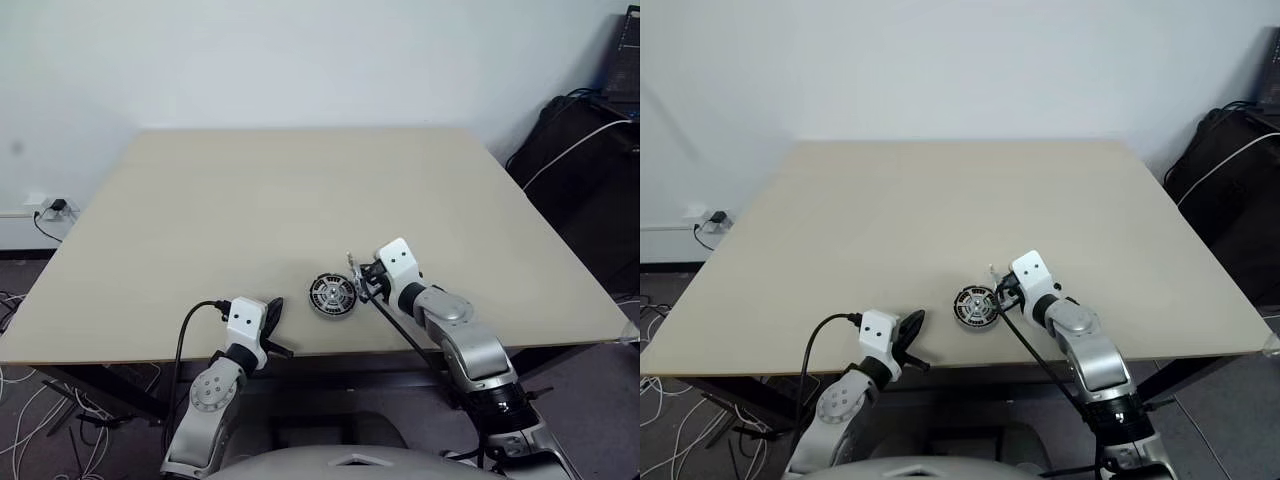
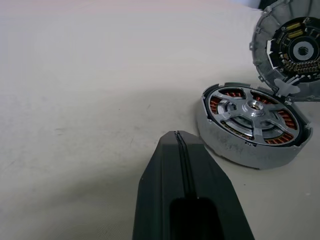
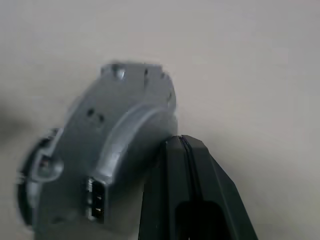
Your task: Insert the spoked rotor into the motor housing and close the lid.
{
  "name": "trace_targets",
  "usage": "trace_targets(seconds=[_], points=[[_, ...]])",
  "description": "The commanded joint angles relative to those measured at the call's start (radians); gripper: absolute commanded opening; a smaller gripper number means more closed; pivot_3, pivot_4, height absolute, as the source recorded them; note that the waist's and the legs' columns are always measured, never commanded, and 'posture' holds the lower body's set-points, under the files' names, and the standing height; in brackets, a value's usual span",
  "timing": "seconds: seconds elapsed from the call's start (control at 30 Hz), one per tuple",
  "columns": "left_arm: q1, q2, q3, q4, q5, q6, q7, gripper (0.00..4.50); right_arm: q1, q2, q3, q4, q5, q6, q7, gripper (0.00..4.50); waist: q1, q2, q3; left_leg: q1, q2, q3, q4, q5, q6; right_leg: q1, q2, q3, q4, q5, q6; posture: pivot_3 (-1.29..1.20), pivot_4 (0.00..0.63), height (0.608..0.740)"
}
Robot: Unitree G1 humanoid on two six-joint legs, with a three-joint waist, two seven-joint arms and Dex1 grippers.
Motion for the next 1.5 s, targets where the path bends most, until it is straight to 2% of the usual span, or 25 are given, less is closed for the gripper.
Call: trace_targets(seconds=[0.03, 0.23, 0.6, 0.7, 0.87, 0.97, 1.43, 1.5], points=[[-0.006, -0.001, 0.001, -0.034, -0.003, -0.018, -0.001, 0.00, -0.010, 0.005, 0.019, -0.063, 0.042, -0.033, 0.060, 0.01, 0.000, 0.000, 0.000, 0.000, 0.000, 0.000, 0.000, 0.000, 0.000, 0.000, 0.000, 0.000, 0.000, 0.000, 0.000, 0.00, 0.000, 0.740], [-0.004, 0.001, 0.003, -0.035, -0.004, -0.017, 0.000, 0.00, -0.024, 0.049, 0.075, -0.030, 0.063, -0.049, 0.110, 0.01, -0.001, 0.000, 0.000, 0.000, 0.000, 0.000, 0.000, 0.000, 0.000, 0.000, 0.000, 0.000, 0.000, 0.000, 0.000, 0.00, 0.000, 0.740], [-0.011, 0.006, 0.006, -0.033, -0.003, -0.016, 0.000, 0.00, -0.082, 0.141, 0.113, 0.294, 0.029, -0.096, 0.097, 0.01, -0.002, -0.001, -0.001, 0.001, 0.000, 0.000, 0.000, 0.000, 0.000, 0.001, 0.000, 0.000, 0.000, 0.000, -0.001, 0.00, 0.000, 0.740], [-0.003, 0.006, 0.005, -0.036, -0.002, -0.019, 0.003, 0.00, -0.065, 0.127, 0.136, 0.268, 0.028, -0.082, 0.131, 0.01, -0.002, -0.001, -0.002, 0.001, 0.000, 0.000, 0.000, 0.000, 0.000, 0.001, 0.000, 0.000, 0.000, 0.000, -0.001, 0.00, 0.000, 0.740], [0.006, 0.006, 0.006, -0.036, -0.003, -0.023, 0.003, 0.00, -0.027, 0.082, 0.134, 0.086, 0.092, -0.118, 0.232, 0.01, 0.000, -0.001, -0.002, 0.001, 0.000, 0.000, 0.000, 0.000, 0.000, 0.001, 0.000, 0.000, 0.000, 0.000, 0.000, 0.00, 0.000, 0.740], [0.002, 0.003, 0.004, -0.027, -0.003, -0.024, 0.001, 0.00, -0.041, 0.059, 0.102, 0.076, 0.073, -0.189, 0.220, 0.01, -0.001, -0.001, -0.001, 0.001, 0.000, 0.000, 0.000, 0.000, 0.000, 0.000, 0.000, 0.000, 0.000, 0.000, 0.000, 0.00, 0.000, 0.740], [-0.003, 0.003, 0.006, -0.011, -0.007, -0.039, -0.005, 0.00, -0.084, -0.013, 0.061, 0.253, 0.067, -0.272, 0.277, 4.47, 0.001, -0.002, -0.001, 0.001, 0.000, 0.000, 0.000, 0.000, 0.000, 0.001, 0.000, 0.000, 0.000, 0.002, -0.003, 0.00, 0.000, 0.740], [0.001, 0.005, 0.008, -0.013, -0.007, -0.041, -0.004, 0.00, -0.084, -0.011, 0.060, 0.265, 0.067, -0.274, 0.280, 4.47, 0.001, -0.002, -0.001, 0.001, 0.000, 0.000, 0.000, 0.000, 0.000, 0.001, 0.000, 0.000, 0.000, 0.001, -0.002, 0.00, 0.000, 0.740]])
